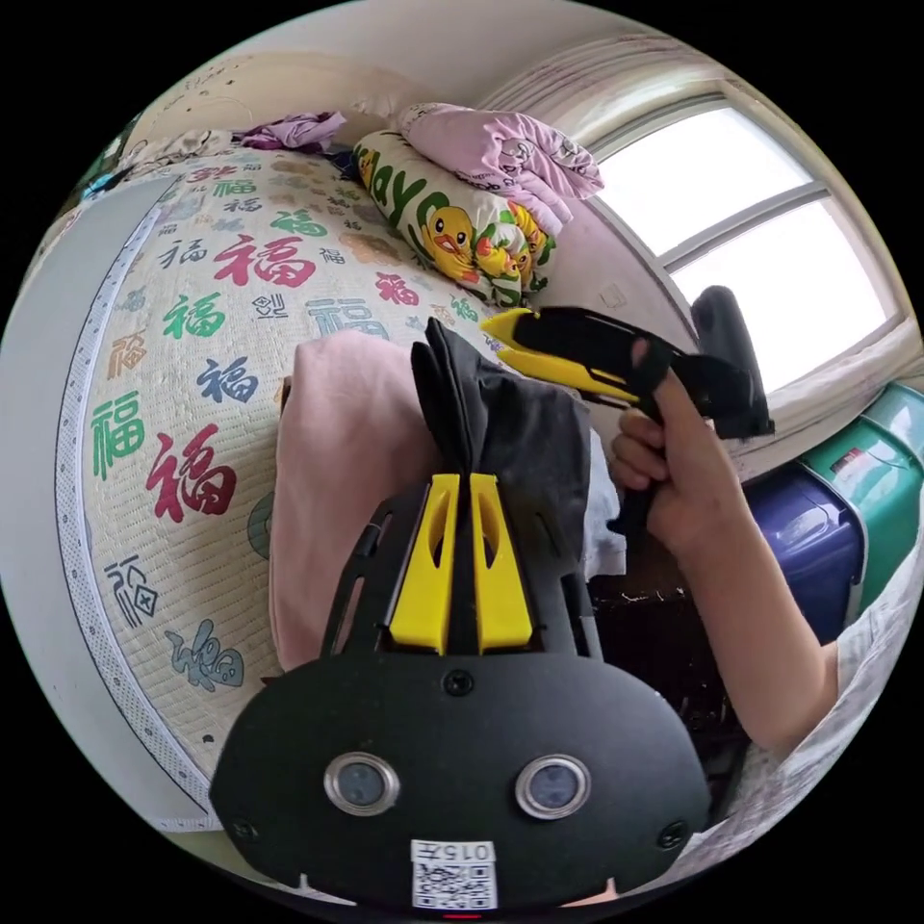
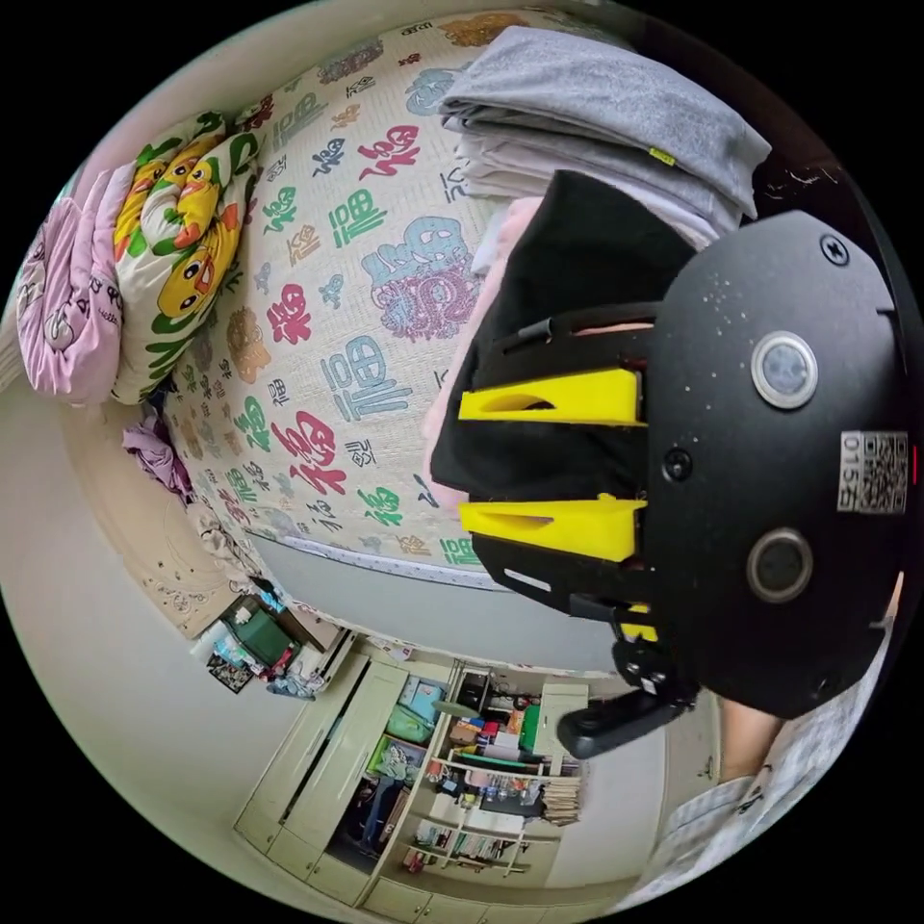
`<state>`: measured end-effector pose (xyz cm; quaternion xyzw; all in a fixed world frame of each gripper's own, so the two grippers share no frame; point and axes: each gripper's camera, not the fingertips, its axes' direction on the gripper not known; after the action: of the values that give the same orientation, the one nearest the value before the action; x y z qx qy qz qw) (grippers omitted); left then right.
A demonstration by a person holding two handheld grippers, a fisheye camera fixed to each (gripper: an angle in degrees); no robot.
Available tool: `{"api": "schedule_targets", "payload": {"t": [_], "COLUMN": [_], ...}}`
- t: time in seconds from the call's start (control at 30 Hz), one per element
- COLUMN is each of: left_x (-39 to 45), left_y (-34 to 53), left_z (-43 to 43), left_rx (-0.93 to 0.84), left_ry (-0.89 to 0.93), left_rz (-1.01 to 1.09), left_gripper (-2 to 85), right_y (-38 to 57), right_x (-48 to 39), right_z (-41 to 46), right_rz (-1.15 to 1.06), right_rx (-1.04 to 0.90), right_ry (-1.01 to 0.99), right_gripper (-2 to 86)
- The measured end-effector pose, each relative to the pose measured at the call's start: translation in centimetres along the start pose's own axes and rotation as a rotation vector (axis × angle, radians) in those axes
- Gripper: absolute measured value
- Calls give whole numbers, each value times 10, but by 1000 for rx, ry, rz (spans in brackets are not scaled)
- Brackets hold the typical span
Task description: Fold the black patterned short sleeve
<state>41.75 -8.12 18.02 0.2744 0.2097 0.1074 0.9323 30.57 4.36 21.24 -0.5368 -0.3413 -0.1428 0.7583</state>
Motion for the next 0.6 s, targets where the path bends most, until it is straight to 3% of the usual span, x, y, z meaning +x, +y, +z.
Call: {"api": "schedule_targets", "payload": {"t": [0.17,0.23,0.4,0.6], "left_x": [2,-10,-47,-45], "left_y": [-14,-22,-46,-100], "left_z": [-16,-31,-62,-103], "left_rx": [-27,-32,-8,90], "left_ry": [24,59,128,99], "left_rz": [58,46,-58,-31], "left_gripper": [6,11,38,63], "right_y": [-5,8,62,114], "right_x": [-5,-6,13,13], "right_z": [39,34,-8,-47], "right_rz": [58,58,149,179], "right_rx": [-98,-78,28,73], "right_ry": [83,129,-41,-127], "right_gripper": [103,51,24,15]}}
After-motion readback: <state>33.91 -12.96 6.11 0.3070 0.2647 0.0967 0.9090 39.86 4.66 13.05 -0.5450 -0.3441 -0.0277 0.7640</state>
